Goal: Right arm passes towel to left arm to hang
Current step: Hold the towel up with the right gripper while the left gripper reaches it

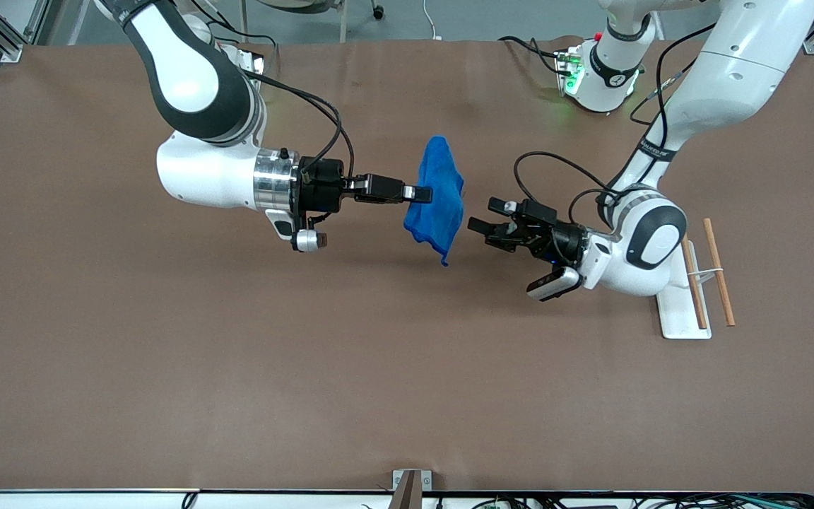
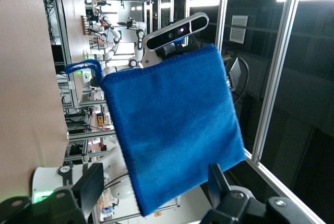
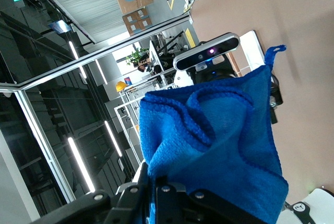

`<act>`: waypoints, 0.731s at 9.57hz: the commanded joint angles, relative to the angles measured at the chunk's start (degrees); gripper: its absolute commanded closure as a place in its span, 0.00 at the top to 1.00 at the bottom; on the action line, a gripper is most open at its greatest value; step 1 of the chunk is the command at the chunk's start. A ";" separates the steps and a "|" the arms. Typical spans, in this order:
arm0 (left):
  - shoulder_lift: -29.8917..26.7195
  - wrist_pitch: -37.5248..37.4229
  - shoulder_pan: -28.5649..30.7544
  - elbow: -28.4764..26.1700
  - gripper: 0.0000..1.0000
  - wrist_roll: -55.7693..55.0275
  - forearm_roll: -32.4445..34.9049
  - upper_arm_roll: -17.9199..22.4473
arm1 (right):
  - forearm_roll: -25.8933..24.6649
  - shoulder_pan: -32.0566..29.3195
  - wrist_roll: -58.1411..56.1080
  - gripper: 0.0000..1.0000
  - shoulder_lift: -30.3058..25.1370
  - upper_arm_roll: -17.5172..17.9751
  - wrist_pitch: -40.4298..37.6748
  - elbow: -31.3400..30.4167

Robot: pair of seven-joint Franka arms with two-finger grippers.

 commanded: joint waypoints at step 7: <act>1.85 0.30 -2.56 0.13 0.63 0.66 -0.97 0.23 | 4.84 0.34 -0.02 0.00 -0.29 2.73 4.13 -0.05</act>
